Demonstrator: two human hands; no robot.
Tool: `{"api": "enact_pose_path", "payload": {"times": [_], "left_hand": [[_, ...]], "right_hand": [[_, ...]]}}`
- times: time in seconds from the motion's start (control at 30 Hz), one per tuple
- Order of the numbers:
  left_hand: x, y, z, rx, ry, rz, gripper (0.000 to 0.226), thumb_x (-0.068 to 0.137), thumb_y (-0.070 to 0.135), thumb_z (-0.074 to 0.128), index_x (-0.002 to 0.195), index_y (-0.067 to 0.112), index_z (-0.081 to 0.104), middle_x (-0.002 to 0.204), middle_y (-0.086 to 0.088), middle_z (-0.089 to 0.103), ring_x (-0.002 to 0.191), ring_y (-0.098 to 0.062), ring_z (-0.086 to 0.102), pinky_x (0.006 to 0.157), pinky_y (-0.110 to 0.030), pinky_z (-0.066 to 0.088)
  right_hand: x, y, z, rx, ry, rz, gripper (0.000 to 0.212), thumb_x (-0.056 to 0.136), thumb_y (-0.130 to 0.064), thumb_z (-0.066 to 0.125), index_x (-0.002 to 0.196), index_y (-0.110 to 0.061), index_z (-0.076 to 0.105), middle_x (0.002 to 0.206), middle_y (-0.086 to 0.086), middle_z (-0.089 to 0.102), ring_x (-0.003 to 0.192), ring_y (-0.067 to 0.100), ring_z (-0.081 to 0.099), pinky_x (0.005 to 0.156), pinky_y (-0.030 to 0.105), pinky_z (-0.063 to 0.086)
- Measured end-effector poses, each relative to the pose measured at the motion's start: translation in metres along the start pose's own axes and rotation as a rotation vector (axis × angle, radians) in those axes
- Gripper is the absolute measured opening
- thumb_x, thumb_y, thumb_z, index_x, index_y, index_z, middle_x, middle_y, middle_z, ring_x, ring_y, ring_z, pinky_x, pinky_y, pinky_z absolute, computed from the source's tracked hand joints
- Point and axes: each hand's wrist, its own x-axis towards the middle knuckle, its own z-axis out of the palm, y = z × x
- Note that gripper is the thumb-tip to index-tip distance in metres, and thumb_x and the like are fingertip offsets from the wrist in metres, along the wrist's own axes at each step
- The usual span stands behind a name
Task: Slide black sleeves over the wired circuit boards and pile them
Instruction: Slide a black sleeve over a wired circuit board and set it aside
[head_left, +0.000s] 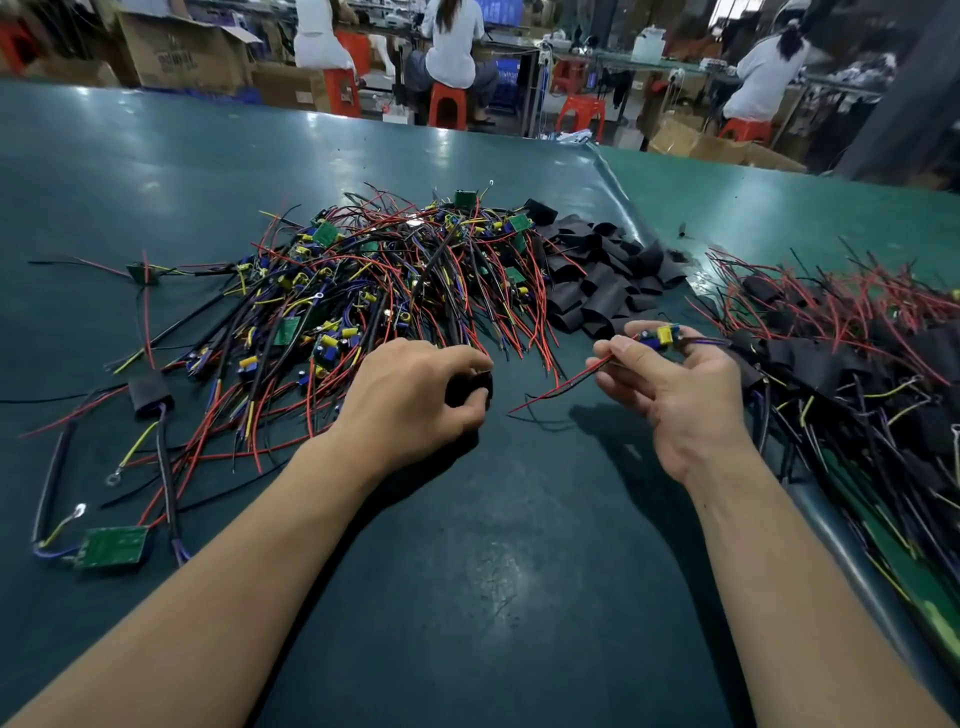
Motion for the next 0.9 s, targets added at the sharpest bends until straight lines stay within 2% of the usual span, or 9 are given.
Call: {"api": "enact_pose_path", "payload": {"times": [0.07, 0.13, 0.27, 0.33, 0.5, 0.7, 0.9], "left_hand": [[-0.002, 0.001, 0.001, -0.130, -0.005, -0.008, 0.032, 0.080, 0.023, 0.077, 0.111, 0.018, 0.074, 0.092, 0.001, 0.076, 0.082, -0.025, 0.070, 0.080, -0.038, 0.055], [-0.003, 0.004, 0.003, -0.312, -0.008, -0.045, 0.036, 0.078, 0.018, 0.079, 0.113, 0.016, 0.070, 0.095, 0.006, 0.075, 0.079, -0.023, 0.071, 0.077, -0.039, 0.057], [-0.004, 0.009, 0.006, -0.516, 0.046, -0.069, 0.040, 0.076, 0.008, 0.081, 0.112, 0.015, 0.066, 0.092, 0.015, 0.072, 0.082, -0.010, 0.070, 0.079, -0.033, 0.057], [-0.003, 0.010, 0.005, -0.532, 0.068, -0.051, 0.041, 0.075, 0.006, 0.081, 0.111, 0.013, 0.065, 0.093, 0.016, 0.071, 0.085, -0.006, 0.070, 0.081, -0.029, 0.056], [-0.003, 0.013, 0.005, -0.552, 0.106, -0.052, 0.043, 0.073, 0.004, 0.082, 0.111, 0.012, 0.063, 0.096, 0.011, 0.073, 0.089, -0.006, 0.071, 0.082, -0.031, 0.058], [-0.004, 0.016, 0.005, -0.557, 0.197, -0.060, 0.045, 0.072, 0.004, 0.082, 0.108, 0.020, 0.060, 0.095, 0.012, 0.071, 0.083, -0.006, 0.070, 0.081, -0.028, 0.057], [-0.003, 0.016, 0.005, -0.529, 0.249, -0.028, 0.043, 0.072, 0.002, 0.081, 0.109, 0.012, 0.061, 0.096, 0.003, 0.073, 0.095, -0.003, 0.069, 0.083, -0.037, 0.057]], "right_hand": [[0.001, -0.002, -0.001, 0.068, 0.017, -0.008, 0.014, 0.088, 0.002, 0.067, 0.092, -0.011, 0.062, 0.080, 0.014, 0.075, 0.073, 0.026, 0.074, 0.058, 0.025, 0.058], [0.002, -0.004, -0.001, 0.204, 0.017, 0.000, 0.012, 0.089, 0.002, 0.065, 0.091, -0.010, 0.063, 0.080, 0.013, 0.074, 0.072, 0.023, 0.074, 0.059, 0.022, 0.057], [0.003, -0.007, -0.002, 0.400, 0.014, 0.050, 0.012, 0.090, 0.003, 0.062, 0.086, -0.008, 0.065, 0.078, 0.011, 0.074, 0.070, 0.019, 0.073, 0.058, 0.018, 0.056], [0.004, -0.007, 0.000, 0.414, 0.016, 0.072, 0.012, 0.090, 0.003, 0.062, 0.086, -0.008, 0.065, 0.077, 0.011, 0.074, 0.069, 0.019, 0.073, 0.057, 0.018, 0.056], [0.004, -0.001, 0.006, 0.395, 0.020, 0.109, 0.012, 0.090, 0.005, 0.061, 0.084, -0.006, 0.063, 0.073, 0.011, 0.074, 0.067, 0.020, 0.074, 0.055, 0.018, 0.056], [0.004, 0.001, 0.007, 0.340, 0.048, 0.099, 0.015, 0.088, 0.006, 0.063, 0.083, -0.008, 0.062, 0.071, 0.011, 0.073, 0.065, 0.021, 0.073, 0.055, 0.019, 0.056], [0.004, 0.004, 0.007, 0.193, 0.103, 0.032, 0.015, 0.087, 0.007, 0.065, 0.088, -0.008, 0.062, 0.072, 0.012, 0.073, 0.065, 0.022, 0.073, 0.054, 0.021, 0.056]]}}
